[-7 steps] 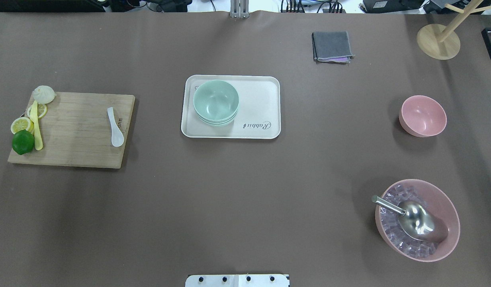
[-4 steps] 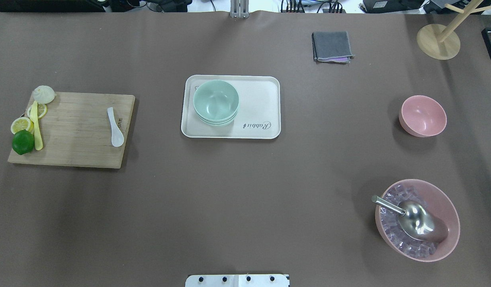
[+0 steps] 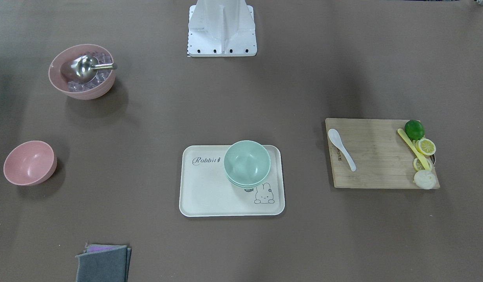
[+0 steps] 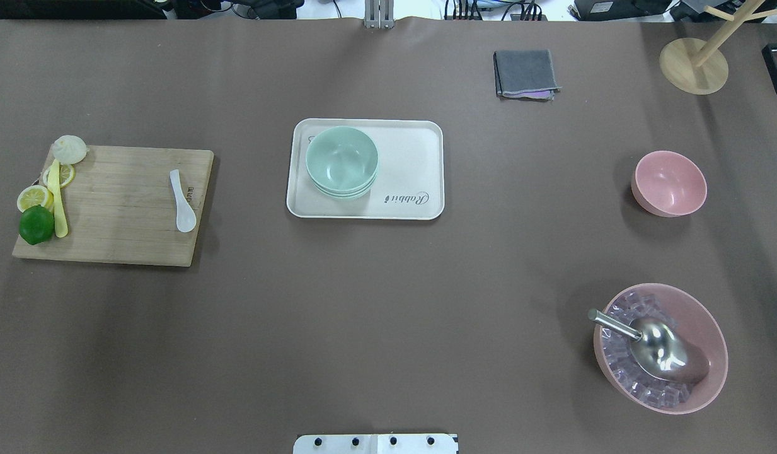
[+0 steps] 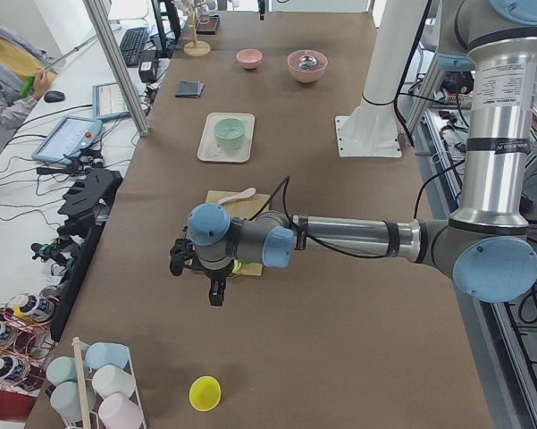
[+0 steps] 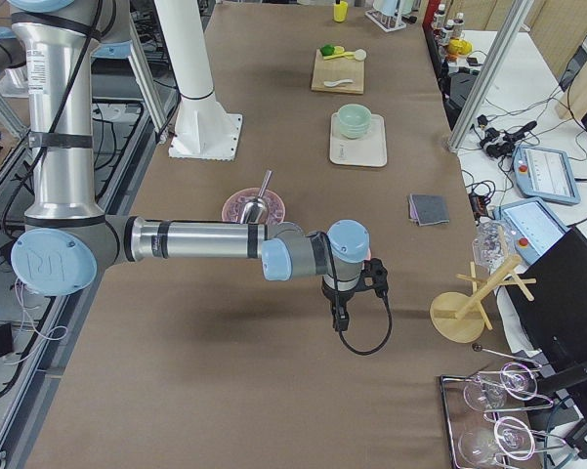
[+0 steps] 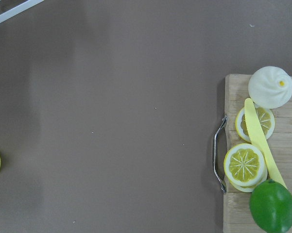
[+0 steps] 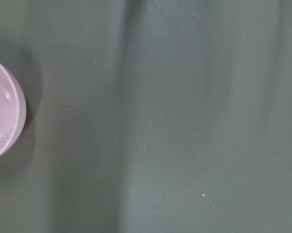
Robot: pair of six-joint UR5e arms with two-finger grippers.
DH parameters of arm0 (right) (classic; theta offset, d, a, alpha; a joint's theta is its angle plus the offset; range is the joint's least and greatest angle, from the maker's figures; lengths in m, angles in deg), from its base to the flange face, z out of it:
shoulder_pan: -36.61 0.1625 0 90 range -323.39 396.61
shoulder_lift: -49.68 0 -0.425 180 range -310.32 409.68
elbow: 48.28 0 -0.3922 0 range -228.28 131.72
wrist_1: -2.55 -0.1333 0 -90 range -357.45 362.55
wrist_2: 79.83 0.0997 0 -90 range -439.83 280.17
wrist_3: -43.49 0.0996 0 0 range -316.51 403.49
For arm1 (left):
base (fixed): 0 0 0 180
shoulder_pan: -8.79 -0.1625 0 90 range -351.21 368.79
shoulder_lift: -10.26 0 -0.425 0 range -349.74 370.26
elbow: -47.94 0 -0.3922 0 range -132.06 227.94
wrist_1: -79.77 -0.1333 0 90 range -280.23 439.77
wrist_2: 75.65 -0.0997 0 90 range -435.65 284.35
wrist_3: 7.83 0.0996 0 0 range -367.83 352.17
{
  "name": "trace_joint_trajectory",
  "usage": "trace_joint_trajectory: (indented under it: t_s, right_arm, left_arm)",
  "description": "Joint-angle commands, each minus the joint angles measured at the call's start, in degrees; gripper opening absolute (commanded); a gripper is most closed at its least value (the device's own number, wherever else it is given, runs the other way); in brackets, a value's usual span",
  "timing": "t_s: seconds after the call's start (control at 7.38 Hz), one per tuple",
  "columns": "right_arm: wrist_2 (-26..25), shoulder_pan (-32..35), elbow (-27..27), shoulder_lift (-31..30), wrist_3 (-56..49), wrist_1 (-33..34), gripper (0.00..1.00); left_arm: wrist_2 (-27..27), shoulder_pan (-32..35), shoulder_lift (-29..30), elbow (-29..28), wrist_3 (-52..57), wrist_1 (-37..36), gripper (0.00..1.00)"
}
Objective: Stack pink bowl on green and place spoon
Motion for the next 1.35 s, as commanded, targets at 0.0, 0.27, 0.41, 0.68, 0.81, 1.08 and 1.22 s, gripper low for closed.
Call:
trace_joint_trajectory:
  t_s: [0.0, 0.27, 0.41, 0.68, 0.81, 1.08, 1.22]
  right_arm:
    - [0.04, 0.0, -0.33, -0.2, 0.0, 0.0, 1.0]
    - [-0.14, -0.61, -0.85, 0.49, 0.09, -0.18, 1.0]
    - [-0.83, -2.36, -1.12, 1.72, 0.09, -0.09, 1.0]
    - [-0.84, -4.21, -1.12, 3.39, 0.09, -0.18, 1.0]
    - [-0.75, -5.52, -1.21, 5.49, 1.05, -0.26, 1.0]
    - [-0.05, -8.24, -0.86, 7.79, 1.23, -0.7, 1.0]
    - [-0.57, -10.26, -1.03, 8.23, 1.23, -1.05, 1.0]
  left_arm:
    - [0.0, 0.0, 0.0, 0.03, -0.04, 0.09, 0.98]
    - [0.0, 0.0, 0.09, -0.06, -0.12, 0.09, 0.98]
    - [0.0, 0.0, 0.09, -0.06, -0.12, 0.09, 0.98]
    - [0.0, 0.0, 0.09, -0.14, -0.12, 0.09, 0.98]
    - [0.0, 0.0, 0.09, -0.14, -0.12, 0.09, 0.98]
    - [0.0, -0.09, 0.17, -0.23, -0.21, 0.09, 0.98]
    - [0.0, -0.09, 0.26, -0.32, -0.21, 0.18, 0.98]
